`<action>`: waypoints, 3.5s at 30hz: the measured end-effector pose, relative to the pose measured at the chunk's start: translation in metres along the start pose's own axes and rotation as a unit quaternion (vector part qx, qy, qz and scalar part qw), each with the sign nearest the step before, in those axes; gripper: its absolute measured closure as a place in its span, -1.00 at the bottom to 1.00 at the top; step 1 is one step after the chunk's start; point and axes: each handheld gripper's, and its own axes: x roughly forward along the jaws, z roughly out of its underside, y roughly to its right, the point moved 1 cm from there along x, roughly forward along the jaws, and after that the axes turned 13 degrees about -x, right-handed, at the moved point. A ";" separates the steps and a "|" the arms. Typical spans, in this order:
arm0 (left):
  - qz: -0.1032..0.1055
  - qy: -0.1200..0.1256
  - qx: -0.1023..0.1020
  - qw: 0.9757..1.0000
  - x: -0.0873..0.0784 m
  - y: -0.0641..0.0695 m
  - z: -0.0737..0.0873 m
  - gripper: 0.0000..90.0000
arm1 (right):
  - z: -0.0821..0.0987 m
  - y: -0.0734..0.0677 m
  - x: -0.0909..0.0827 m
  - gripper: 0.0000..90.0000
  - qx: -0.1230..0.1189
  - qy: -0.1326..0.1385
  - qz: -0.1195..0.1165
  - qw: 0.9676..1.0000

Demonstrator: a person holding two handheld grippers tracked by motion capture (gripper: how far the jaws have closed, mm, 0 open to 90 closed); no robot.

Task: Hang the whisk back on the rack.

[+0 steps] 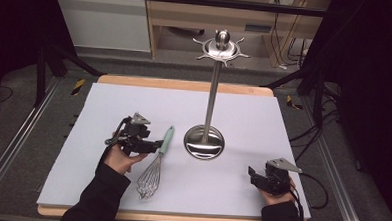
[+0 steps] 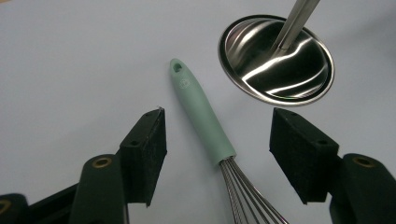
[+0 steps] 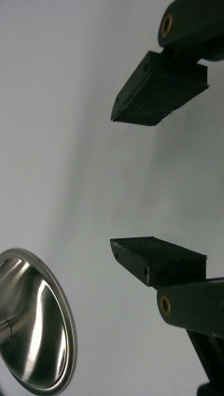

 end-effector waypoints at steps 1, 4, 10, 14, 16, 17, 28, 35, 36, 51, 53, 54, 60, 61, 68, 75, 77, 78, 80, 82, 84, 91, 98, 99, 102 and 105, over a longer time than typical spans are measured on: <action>0.000 -0.003 0.001 1.000 0.001 0.001 0.000 -0.20 | 0.000 0.000 0.000 -0.26 0.000 0.000 0.000 1.000; -0.001 -0.015 0.004 1.000 0.007 0.002 0.000 -0.17 | 0.000 0.000 0.000 -0.26 -0.001 0.000 -0.001 1.000; -0.007 -0.033 0.008 0.999 0.016 0.004 0.001 -0.16 | 0.000 -0.001 0.001 -0.25 0.001 -0.001 -0.007 1.000; -0.011 -0.043 0.003 0.999 0.023 0.004 0.001 -0.14 | 0.000 -0.001 0.001 -0.24 -0.002 -0.002 -0.007 1.000; -0.008 -0.048 0.004 0.999 0.027 0.005 0.001 -0.10 | 0.000 -0.001 0.001 -0.24 0.000 -0.001 -0.009 1.000; -0.007 -0.048 0.004 0.999 0.029 0.006 0.002 -0.10 | 0.000 -0.001 0.001 -0.24 0.000 -0.001 -0.009 1.000; -0.008 -0.077 0.011 0.997 0.043 0.006 0.004 0.07 | 0.000 -0.001 0.001 -0.24 0.003 -0.004 -0.011 1.000; -0.011 -0.091 -0.003 0.996 0.049 0.004 0.006 0.07 | 0.000 -0.001 0.002 -0.23 0.000 -0.005 -0.010 1.000; -0.010 -0.095 -0.004 0.995 0.050 0.004 0.006 0.07 | 0.000 -0.001 0.002 -0.23 0.000 -0.006 -0.011 1.000; -0.024 -0.129 -0.036 0.991 0.066 0.001 0.011 0.28 | 0.000 -0.002 0.003 -0.22 0.001 -0.007 -0.013 1.000; -0.026 -0.133 -0.039 0.990 0.068 0.000 0.012 0.31 | 0.000 -0.002 0.003 -0.22 0.001 -0.008 -0.013 1.000; -0.025 -0.134 -0.041 0.990 0.069 0.000 0.012 0.31 | 0.000 -0.002 0.003 -0.22 0.001 -0.008 -0.014 1.000; -0.030 -0.135 -0.049 0.989 0.070 0.001 0.014 0.36 | 0.000 -0.002 0.003 -0.21 0.002 -0.008 -0.014 1.000; -0.031 -0.136 -0.048 0.989 0.070 0.000 0.014 0.37 | 0.000 -0.002 0.003 -0.21 0.000 -0.008 -0.015 1.000; -0.035 -0.140 -0.044 0.989 0.067 0.000 0.014 0.48 | -0.001 -0.002 0.002 -0.20 0.004 -0.007 -0.016 1.000; -0.034 -0.151 -0.028 0.987 0.065 -0.002 0.014 0.48 | 0.000 -0.002 0.003 -0.20 -0.002 -0.008 -0.017 1.000; -0.033 -0.153 -0.018 0.987 0.065 -0.001 0.014 0.44 | 0.000 -0.002 0.003 -0.20 -0.002 -0.008 -0.017 1.000; -0.033 -0.153 -0.015 0.988 0.065 -0.001 0.013 0.37 | 0.000 -0.002 0.003 -0.20 -0.001 -0.009 -0.017 1.000; -0.034 -0.150 -0.015 0.988 0.064 0.000 0.011 0.25 | 0.000 -0.002 0.003 -0.20 0.003 -0.009 -0.017 1.000; -0.037 -0.149 -0.020 0.988 0.063 0.000 0.009 0.22 | 0.000 -0.002 0.003 -0.20 0.004 -0.010 -0.019 1.000; -0.036 -0.151 -0.024 0.988 0.065 0.000 0.008 0.22 | 0.000 -0.002 0.003 -0.20 0.004 -0.009 -0.020 1.000; -0.033 -0.166 -0.043 0.985 0.072 -0.002 0.010 0.35 | 0.000 -0.001 0.003 -0.20 0.004 -0.011 -0.022 1.000; -0.037 -0.164 -0.050 0.985 0.073 -0.001 0.010 0.47 | 0.000 -0.002 0.003 -0.20 0.005 -0.011 -0.024 1.000; -0.038 -0.163 -0.050 0.985 0.073 -0.001 0.010 0.48 | 0.000 -0.002 0.003 -0.20 0.005 -0.011 -0.024 1.000; -0.039 -0.162 -0.050 0.985 0.073 0.000 0.010 0.49 | 0.000 -0.002 0.003 -0.20 0.005 -0.012 -0.025 1.000; -0.040 -0.162 -0.044 0.985 0.071 0.001 0.010 0.49 | 0.000 -0.001 0.003 -0.20 0.008 -0.011 -0.024 1.000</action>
